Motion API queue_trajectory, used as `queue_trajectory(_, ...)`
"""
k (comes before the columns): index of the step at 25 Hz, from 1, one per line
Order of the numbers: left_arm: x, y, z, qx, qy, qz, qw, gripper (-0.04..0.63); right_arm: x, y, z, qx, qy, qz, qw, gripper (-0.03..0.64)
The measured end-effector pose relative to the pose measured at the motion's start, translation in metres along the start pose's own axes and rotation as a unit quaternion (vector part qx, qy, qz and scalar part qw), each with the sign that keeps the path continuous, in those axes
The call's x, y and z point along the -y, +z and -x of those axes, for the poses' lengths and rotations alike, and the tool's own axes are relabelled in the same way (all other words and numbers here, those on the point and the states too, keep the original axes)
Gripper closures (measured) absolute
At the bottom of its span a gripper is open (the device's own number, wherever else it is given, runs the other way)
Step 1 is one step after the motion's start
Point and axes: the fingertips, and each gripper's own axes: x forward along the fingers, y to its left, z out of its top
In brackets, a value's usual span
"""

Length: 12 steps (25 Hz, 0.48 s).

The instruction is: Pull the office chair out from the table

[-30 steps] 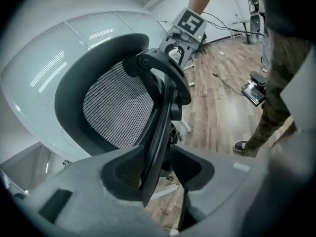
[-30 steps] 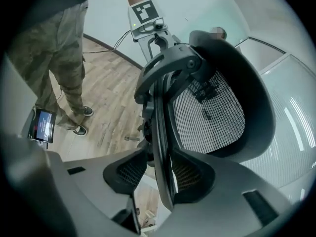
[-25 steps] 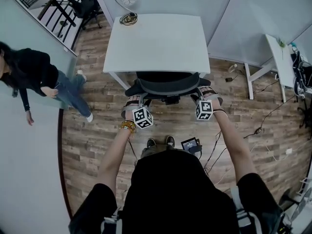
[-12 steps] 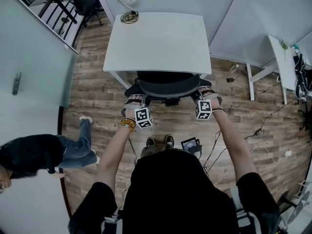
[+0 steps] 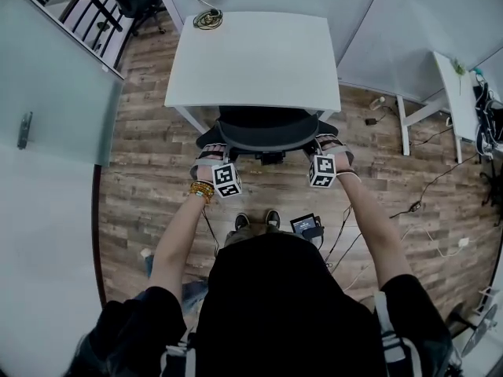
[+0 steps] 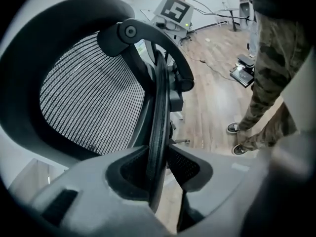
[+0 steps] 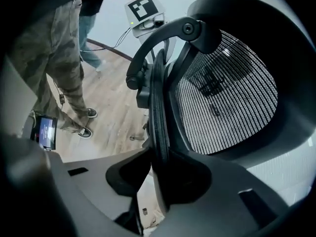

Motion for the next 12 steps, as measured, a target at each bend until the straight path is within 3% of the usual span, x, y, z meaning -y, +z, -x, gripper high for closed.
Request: queue_trajectory(12,0.006,-0.033,0.012,-0.002,-0.014,-0.006,0.9999,0.462,-0.018,0.035,0.004,-0.012,0.007,-0.028,1.000,0.522)
